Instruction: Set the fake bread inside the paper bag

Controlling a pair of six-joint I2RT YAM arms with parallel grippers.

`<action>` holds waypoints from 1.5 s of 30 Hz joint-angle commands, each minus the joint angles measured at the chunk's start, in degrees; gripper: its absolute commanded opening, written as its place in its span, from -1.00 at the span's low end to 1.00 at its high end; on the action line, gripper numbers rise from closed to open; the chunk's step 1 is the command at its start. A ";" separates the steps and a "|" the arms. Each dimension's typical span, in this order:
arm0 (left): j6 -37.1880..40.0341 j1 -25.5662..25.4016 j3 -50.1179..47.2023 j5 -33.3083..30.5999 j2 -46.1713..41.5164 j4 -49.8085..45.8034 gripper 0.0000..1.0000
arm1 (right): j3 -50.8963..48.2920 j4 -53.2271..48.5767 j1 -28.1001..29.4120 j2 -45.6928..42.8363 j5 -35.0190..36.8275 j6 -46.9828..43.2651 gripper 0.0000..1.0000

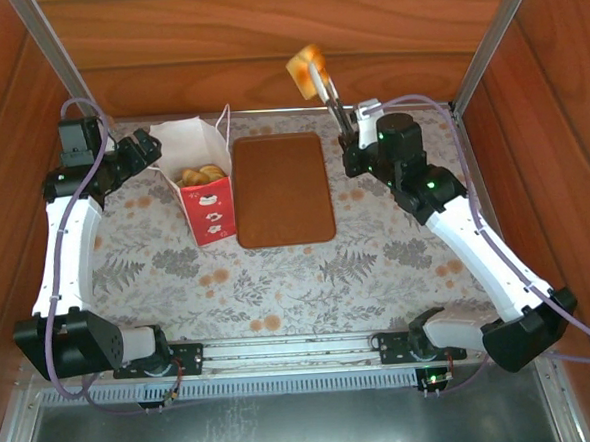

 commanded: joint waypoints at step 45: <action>-0.17 1.07 -2.42 2.18 -8.52 -1.69 -0.84 | 39.64 -30.81 24.06 30.81 -3.85 3.30 -0.99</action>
